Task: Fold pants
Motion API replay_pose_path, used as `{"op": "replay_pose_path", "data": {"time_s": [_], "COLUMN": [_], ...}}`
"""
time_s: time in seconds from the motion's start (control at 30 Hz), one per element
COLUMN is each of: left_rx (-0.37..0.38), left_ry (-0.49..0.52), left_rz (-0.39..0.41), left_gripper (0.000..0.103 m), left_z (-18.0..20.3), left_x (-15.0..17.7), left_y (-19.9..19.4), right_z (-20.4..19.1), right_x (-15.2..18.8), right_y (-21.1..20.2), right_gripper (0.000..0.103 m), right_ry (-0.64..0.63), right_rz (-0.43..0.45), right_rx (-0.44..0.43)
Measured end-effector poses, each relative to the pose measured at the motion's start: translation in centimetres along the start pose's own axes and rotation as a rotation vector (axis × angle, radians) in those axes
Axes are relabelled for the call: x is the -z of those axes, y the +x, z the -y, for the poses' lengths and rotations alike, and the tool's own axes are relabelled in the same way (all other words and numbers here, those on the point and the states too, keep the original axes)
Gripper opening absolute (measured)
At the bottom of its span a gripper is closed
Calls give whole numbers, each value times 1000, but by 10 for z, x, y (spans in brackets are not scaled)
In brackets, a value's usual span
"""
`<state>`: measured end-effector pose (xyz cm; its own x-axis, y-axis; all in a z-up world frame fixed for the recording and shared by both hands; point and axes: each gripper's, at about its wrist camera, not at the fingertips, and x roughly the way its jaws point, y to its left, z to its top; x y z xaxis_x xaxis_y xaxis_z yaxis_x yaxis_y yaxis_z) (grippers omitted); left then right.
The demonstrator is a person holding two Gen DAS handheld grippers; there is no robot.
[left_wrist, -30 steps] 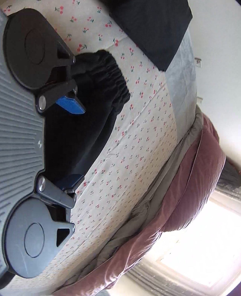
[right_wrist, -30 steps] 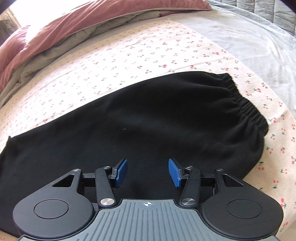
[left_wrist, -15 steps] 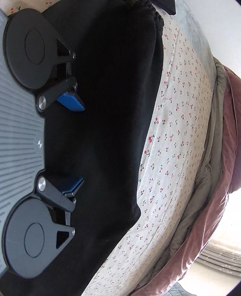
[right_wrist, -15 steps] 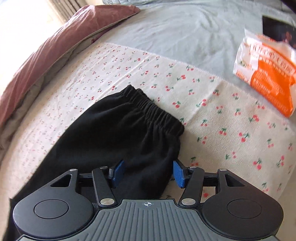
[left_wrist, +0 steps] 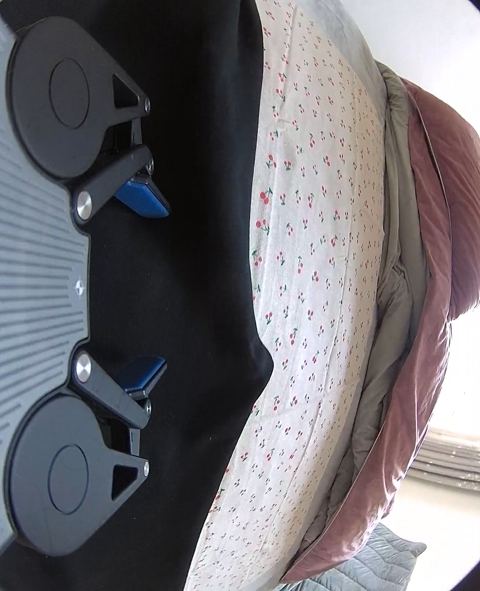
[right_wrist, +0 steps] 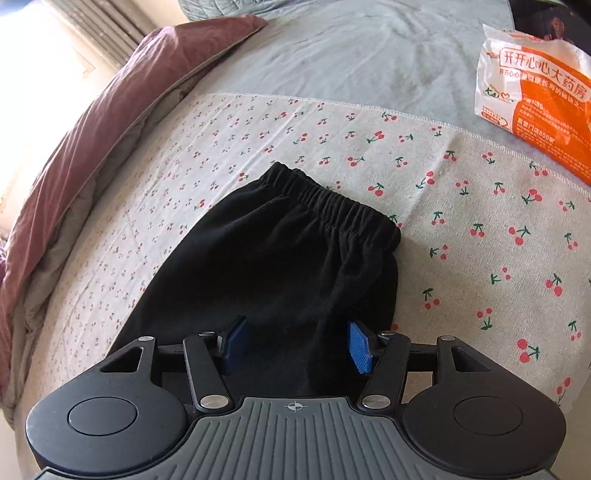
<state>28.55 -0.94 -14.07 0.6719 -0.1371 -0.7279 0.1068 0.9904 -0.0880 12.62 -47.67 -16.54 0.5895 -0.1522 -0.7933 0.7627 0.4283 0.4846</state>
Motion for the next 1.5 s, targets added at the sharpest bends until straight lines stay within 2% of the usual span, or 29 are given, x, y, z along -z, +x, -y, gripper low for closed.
{"op": "replay_pose_path", "data": {"time_s": [0.1, 0.13, 0.3, 0.4, 0.5, 0.53, 0.6, 0.63, 0.7, 0.8, 0.87, 0.93, 1.03, 1.13, 1.23, 1.4, 1.47, 1.5], "left_rx": [-15, -16, -37, -29, -20, -17, -18, -20, -19, 17, 81, 144, 204, 243, 267, 284, 286, 284], "left_ry": [35, 34, -37, -72, -50, -29, 7, 23, 46, 76, 120, 189, 315, 385, 383, 324, 323, 332], "left_rz": [-14, -15, -18, -24, -25, -26, -24, -20, -12, -15, -19, -11, 0, 14, 5, -14, -15, -13], "left_gripper": [78, 79, 80, 80, 80, 80, 81, 82, 85, 86, 86, 86, 86, 86, 85, 85, 85, 85], "left_z": [3, 0, -17, -20, -11, -6, 2, 6, 13, 24, 37, 53, 80, 98, 99, 90, 91, 93], "left_x": [2, 2, -4, -6, -5, -3, 1, 3, 8, 15, 22, 32, 49, 61, 60, 52, 52, 53], "left_y": [8, 9, 12, 10, 8, 8, 8, 8, 6, 2, -5, -11, -19, -25, -25, -21, -20, -20], "right_z": [6, 7, 4, 15, 36, 41, 44, 46, 53, 71, 75, 68, 68, 71, 72, 53, 50, 50], "right_x": [0, 1, 2, -4, -9, -10, -13, -14, -18, -18, -16, -17, -16, -15, -17, -19, -20, -20], "right_y": [5, 7, 16, 14, 7, 1, -13, -18, -21, -5, -2, -3, 3, 3, 3, 12, 14, 15], "right_gripper": [58, 61, 64, 62, 60, 61, 69, 69, 69, 70, 70, 71, 71, 71, 71, 71, 68, 58], "right_ry": [94, 111, 169, 215, 292, 308, 299, 285, 279, 353, 368, 331, 359, 391, 385, 253, 245, 242], "right_rz": [25, 33, 76, 77, 66, 89, 164, 198, 219, 149, 151, 156, 101, 106, 127, 131, 142, 144], "right_rx": [17, 21, 55, 22, -32, -10, 90, 121, 136, 89, 76, 50, -54, -73, -62, -12, -1, -8]}}
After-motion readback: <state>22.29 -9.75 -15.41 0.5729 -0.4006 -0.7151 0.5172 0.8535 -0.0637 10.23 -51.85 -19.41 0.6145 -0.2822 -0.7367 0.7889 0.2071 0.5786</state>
